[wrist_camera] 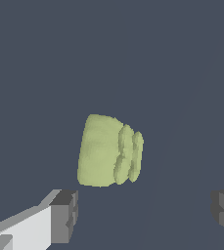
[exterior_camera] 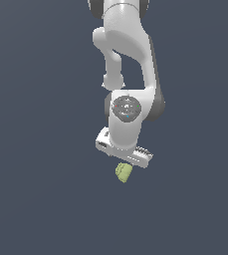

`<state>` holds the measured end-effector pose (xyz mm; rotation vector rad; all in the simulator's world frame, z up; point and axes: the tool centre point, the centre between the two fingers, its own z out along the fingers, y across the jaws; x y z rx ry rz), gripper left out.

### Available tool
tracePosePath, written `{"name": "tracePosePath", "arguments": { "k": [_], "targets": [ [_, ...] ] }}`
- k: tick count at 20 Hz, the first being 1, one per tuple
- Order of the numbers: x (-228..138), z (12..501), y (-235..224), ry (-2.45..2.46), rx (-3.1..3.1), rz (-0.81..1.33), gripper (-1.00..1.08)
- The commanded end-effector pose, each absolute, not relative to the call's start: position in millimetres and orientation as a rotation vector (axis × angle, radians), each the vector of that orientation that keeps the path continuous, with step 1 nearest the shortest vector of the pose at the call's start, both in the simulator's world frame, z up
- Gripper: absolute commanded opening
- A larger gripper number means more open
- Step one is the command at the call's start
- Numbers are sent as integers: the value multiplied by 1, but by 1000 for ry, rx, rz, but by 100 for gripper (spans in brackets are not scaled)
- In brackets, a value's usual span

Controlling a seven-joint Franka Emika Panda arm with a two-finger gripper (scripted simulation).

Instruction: Pick up the object and move it to a goal position.

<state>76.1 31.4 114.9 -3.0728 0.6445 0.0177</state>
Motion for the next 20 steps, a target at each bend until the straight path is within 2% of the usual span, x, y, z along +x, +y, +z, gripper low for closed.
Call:
{"name": "tracePosePath", "arguments": {
  "k": [1, 20],
  "targets": [
    [84, 109, 35, 715, -3058, 12, 100],
    [97, 82, 42, 847, -3025, 1, 100]
  ]
}}
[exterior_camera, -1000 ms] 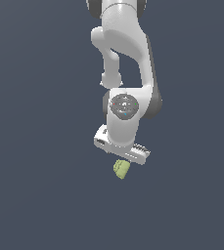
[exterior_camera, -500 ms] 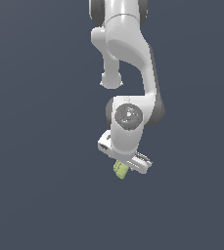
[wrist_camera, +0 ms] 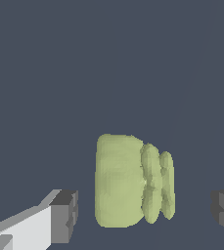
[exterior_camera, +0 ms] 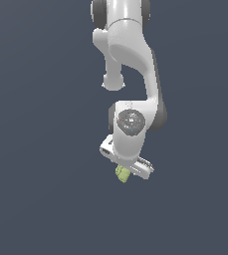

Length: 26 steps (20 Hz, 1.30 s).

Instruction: Pick up the object and move it to a goal position.

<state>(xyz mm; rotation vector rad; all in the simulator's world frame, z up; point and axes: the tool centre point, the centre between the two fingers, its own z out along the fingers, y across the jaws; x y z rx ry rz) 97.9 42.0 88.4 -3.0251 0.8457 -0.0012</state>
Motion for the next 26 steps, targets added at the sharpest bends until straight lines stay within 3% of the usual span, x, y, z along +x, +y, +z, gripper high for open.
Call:
{"name": "tracePosePath", "arguments": {
  "k": [1, 13, 14, 26],
  "targets": [
    [97, 77, 42, 847, -3025, 1, 100],
    [98, 46, 42, 852, -3024, 0, 100],
    [98, 46, 42, 852, -3024, 0, -100],
    [98, 47, 42, 852, -3024, 0, -100]
  ]
}}
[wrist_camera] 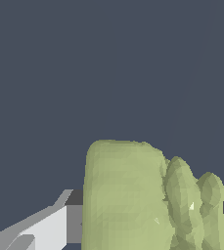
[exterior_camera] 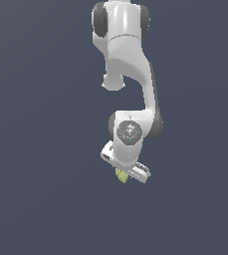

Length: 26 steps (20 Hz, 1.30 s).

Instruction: Pick up the object and move it to a goal position.

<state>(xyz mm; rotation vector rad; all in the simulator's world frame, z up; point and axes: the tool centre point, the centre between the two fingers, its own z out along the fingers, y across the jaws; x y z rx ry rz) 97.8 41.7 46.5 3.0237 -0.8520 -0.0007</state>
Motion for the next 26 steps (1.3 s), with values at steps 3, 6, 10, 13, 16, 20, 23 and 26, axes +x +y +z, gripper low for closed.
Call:
{"name": "tracePosePath", "arguments": {
  "k": [3, 6, 10, 13, 16, 20, 23, 26],
  "targets": [
    [96, 51, 42, -852, 3024, 0, -100],
    [92, 59, 43, -852, 3024, 0, -100],
    [84, 74, 45, -852, 3024, 0, -100],
    [76, 90, 47, -852, 3024, 0, -100],
    [66, 111, 50, -852, 3024, 0, -100],
    [50, 144, 54, -852, 3024, 0, -100],
    [37, 171, 57, -852, 3025, -1, -100],
    [24, 198, 60, -852, 3025, -1, -100]
  ]
}}
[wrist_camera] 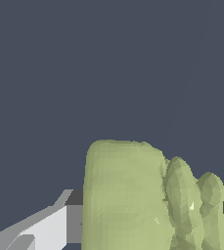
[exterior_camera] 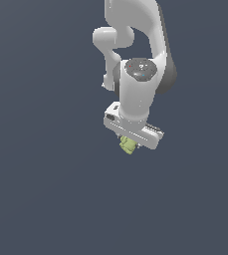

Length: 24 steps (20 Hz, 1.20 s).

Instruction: Pick up the object and move it to a goal position.

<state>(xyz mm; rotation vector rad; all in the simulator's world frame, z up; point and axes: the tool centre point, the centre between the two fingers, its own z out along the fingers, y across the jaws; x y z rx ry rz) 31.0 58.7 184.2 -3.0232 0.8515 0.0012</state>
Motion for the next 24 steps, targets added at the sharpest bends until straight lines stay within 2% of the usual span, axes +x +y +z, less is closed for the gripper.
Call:
{"name": "tracePosePath", "arguments": {
  "k": [1, 14, 24],
  "targets": [
    [19, 208, 61, 851, -3023, 1, -100],
    [-31, 321, 75, 852, -3024, 0, -100],
    [-45, 357, 80, 852, -3024, 0, -100]
  ]
}}
